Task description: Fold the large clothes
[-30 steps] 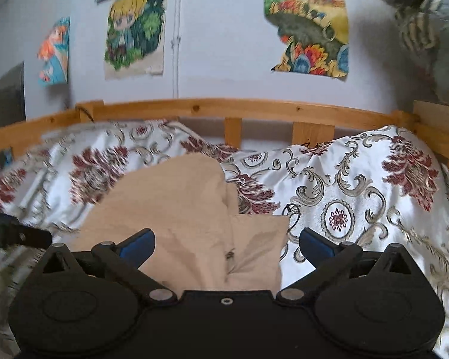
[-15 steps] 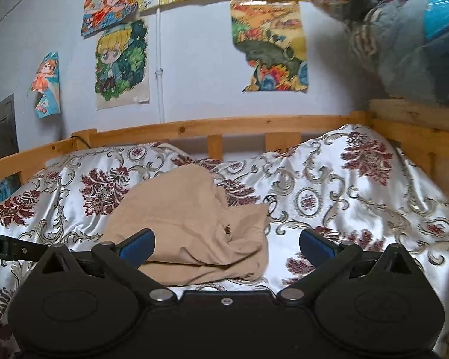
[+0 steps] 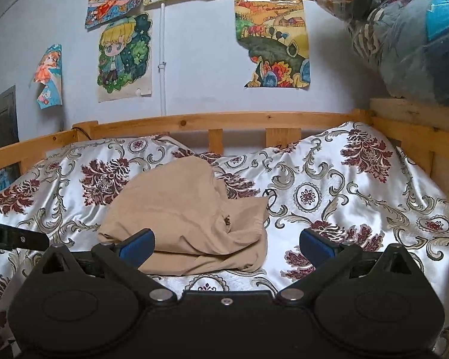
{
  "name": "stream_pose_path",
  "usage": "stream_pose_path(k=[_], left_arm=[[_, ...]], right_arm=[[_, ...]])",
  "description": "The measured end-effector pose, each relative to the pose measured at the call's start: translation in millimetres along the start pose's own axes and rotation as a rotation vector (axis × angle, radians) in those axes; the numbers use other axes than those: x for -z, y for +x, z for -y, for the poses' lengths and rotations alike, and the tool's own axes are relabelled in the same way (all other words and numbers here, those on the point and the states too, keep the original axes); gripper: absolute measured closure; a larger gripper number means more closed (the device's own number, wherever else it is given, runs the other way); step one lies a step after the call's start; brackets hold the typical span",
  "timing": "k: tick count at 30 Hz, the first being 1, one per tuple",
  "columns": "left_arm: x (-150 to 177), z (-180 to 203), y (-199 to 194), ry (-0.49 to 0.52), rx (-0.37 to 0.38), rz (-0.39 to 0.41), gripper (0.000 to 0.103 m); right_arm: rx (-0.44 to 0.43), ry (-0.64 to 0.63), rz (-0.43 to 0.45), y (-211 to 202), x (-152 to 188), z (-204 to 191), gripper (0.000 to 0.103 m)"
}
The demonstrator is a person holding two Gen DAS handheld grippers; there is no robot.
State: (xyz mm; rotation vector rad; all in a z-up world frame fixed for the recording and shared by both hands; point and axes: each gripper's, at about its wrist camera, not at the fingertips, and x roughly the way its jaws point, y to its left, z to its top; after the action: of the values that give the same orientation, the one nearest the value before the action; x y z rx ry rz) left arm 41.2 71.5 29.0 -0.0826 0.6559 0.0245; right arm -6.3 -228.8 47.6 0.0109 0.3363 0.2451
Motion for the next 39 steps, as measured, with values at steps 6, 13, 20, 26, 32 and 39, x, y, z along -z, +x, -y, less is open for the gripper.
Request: stream_pose_path(k=[6,13,20,26,32,39], left_arm=[[-0.6,-0.7,-1.3,-0.001,-0.002,0.004,0.001],[-1.0,-1.9,-2.4,-0.003,-0.007,0.008,0.001],[-1.2,-2.9,-3.0,-0.004,-0.012,0.011,0.001],[-3.3,-3.9,-4.6,-0.01,-0.02,0.012,0.001],[-3.3,-4.3,-4.2,-0.02,-0.028,0.018,0.001],[-0.1,0.7,-4.4,0.006,-0.044,0.024,0.001]], right_arm=[[0.001,0.0,0.0,-0.9,0.0,0.0,0.001],[0.0,0.0,-0.001,-1.0,0.3,-1.1,0.001],[0.002,0.001,0.0,-0.9,0.3,-1.3,0.001],[-0.001,0.002,0.0,-0.8,0.0,-0.7,0.001],[-0.002,0.008,-0.003,-0.8,0.4,-1.4,0.001],[-0.003,0.009,-0.005,-0.6,0.6,-0.8,0.001]])
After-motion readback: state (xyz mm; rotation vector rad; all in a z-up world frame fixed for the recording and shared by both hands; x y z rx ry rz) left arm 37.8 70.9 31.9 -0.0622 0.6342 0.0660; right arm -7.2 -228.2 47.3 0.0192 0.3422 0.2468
